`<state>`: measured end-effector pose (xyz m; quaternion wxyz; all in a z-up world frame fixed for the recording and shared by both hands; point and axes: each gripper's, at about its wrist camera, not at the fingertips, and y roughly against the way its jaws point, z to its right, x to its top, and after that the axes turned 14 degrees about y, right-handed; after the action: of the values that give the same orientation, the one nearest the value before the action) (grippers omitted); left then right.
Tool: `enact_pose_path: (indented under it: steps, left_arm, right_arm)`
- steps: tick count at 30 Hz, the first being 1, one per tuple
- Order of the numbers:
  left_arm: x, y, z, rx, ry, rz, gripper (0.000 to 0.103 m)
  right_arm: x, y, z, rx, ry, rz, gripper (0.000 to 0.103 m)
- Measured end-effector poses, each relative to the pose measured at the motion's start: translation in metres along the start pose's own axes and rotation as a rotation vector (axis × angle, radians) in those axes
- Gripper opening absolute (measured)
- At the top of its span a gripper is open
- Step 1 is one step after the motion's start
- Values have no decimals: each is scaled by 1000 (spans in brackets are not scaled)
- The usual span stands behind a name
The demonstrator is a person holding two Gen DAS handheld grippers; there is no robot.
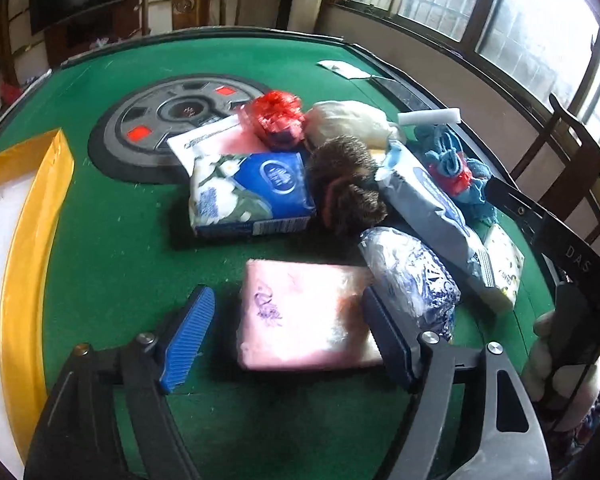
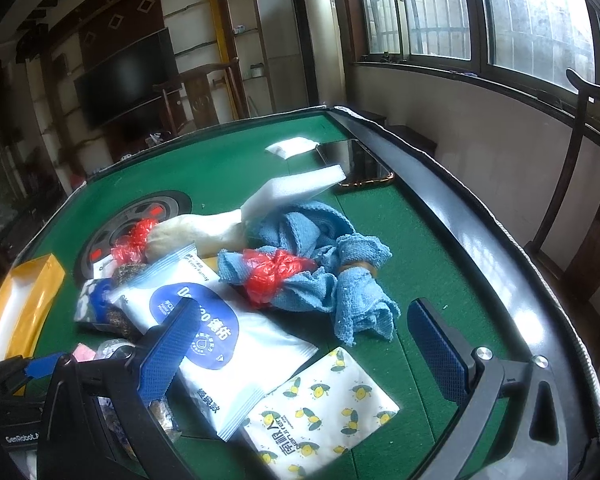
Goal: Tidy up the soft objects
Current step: 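Grasp the pink tissue pack with the left tool while the right tool grasps the blue-patterned bag, then carry the pink pack and blue-patterned bag into the yellow tray and release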
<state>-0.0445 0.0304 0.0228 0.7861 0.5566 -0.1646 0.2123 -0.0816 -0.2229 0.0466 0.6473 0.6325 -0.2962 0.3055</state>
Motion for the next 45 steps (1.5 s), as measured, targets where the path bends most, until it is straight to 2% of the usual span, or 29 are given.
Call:
enact_pose_path:
  steps: [5,10,11,13,15,19,24,26,29,33,35,37,38,40,41,43,45]
  left_arm:
    - [-3,1,17,10,-88,38,81]
    - [-6,-14,29,0,-147,3,84]
    - [-8,-20,34,3,-163,-21,75]
    - [-13,-25,48,44,-223,-31,71]
    - [-18,-25,57,37,-261,-26,70]
    - [-14,-15,46,-44,-175,-32,69]
    - [-3,28,12,-101,-47,48,69]
    - [-2,53,-4,-87,-17,106,69]
    - [-4,88,-36,-54,26,169,69]
    - [-5,113,-82,-1,106,223,69]
    - [-8,117,-103,10,153,236,69]
    - [-10,118,-121,13,199,240,69]
    - [-11,117,-128,13,222,240,69]
    - [-16,119,-139,10,257,239,69]
    - [-17,121,-144,6,274,237,69]
    - [-20,127,-152,1,292,241,69]
    - [-22,132,-159,14,302,249,69]
  right_arm:
    - [0,-3,-2,4,6,-15,101]
    - [1,-4,-4,7,14,-19,101]
    - [0,-4,-4,7,13,-18,101]
    - [0,-5,-4,5,9,-20,101]
    - [-1,-4,-4,4,5,-16,101]
    - [-2,-2,-3,9,2,-5,101]
    - [0,12,-5,78,24,30,102]
    - [1,22,-12,98,71,18,102]
    - [-2,34,-28,192,171,-20,102]
    - [-14,38,-64,295,346,-95,101]
    - [-19,29,-81,280,420,-131,92]
    - [-22,14,-93,279,457,-180,66]
    - [-23,5,-98,273,462,-210,63]
    - [-24,-9,-101,207,482,-232,62]
    - [-24,-17,-100,215,471,-260,60]
    - [-23,-20,-96,223,445,-272,41]
    - [-21,-21,-91,227,416,-285,40]
